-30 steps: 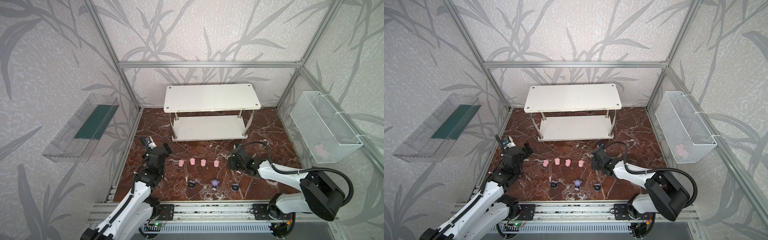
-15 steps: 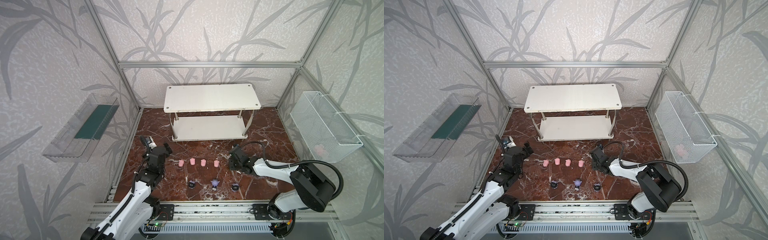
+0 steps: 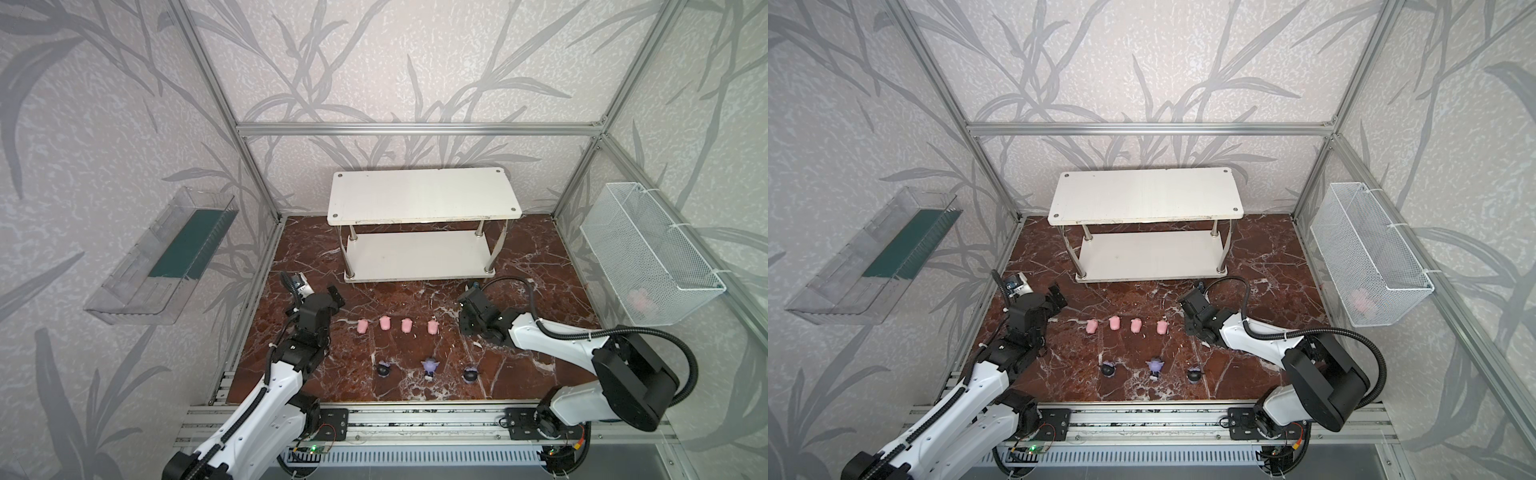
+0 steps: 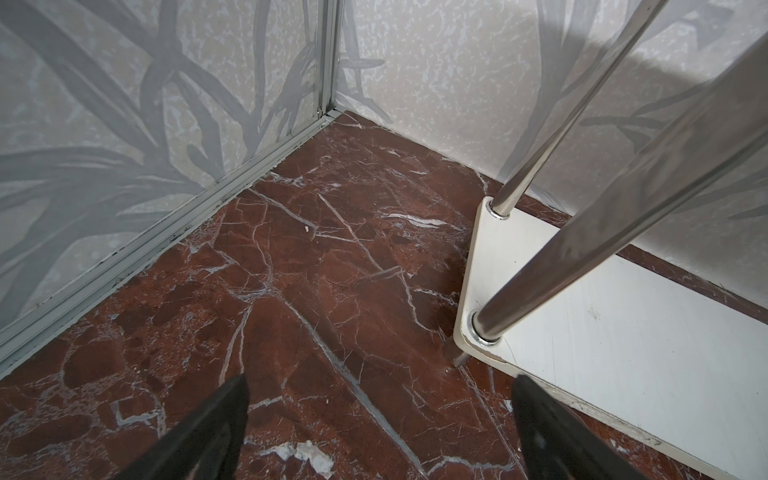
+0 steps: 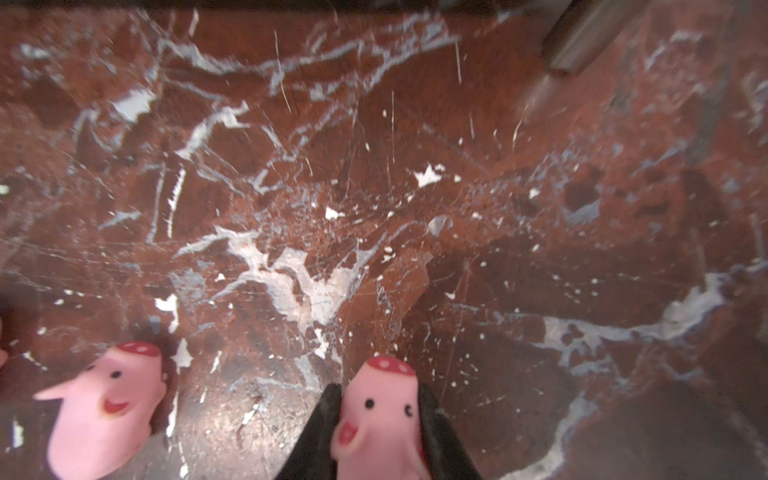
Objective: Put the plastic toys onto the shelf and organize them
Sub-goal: 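Carry the pink pig to the lower shelf and release it there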
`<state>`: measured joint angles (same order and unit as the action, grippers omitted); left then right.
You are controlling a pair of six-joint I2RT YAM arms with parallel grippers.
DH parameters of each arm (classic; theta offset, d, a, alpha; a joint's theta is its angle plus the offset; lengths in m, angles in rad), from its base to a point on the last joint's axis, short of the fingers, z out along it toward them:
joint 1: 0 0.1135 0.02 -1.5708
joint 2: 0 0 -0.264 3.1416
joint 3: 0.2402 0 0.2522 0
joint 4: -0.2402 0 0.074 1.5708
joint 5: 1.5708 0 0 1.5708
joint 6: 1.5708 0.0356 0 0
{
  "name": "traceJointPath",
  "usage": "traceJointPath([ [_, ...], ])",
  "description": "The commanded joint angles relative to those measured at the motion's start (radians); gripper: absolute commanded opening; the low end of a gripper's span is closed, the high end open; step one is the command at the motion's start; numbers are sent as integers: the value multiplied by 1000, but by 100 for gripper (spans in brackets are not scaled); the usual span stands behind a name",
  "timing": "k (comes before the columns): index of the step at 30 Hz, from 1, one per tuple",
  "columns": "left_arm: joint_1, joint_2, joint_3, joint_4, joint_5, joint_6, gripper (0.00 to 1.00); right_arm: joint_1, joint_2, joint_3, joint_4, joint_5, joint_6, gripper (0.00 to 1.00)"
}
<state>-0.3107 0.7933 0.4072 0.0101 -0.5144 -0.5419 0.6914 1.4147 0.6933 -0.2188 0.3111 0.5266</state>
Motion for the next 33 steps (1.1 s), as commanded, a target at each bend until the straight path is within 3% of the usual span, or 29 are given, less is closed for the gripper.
traceJointPath([
  [1,-2,4,-17,21,-15,-6,96,-25,-42,88,-44,57,-120,29],
  [9,-2,18,-18,34,-3,-7,96,-129,11,231,30,-2,-301,30],
  [17,-1,13,-22,41,5,-5,96,-184,123,327,85,19,-427,31],
  [33,-1,8,-22,33,10,-7,96,-243,286,409,205,30,-507,32],
])
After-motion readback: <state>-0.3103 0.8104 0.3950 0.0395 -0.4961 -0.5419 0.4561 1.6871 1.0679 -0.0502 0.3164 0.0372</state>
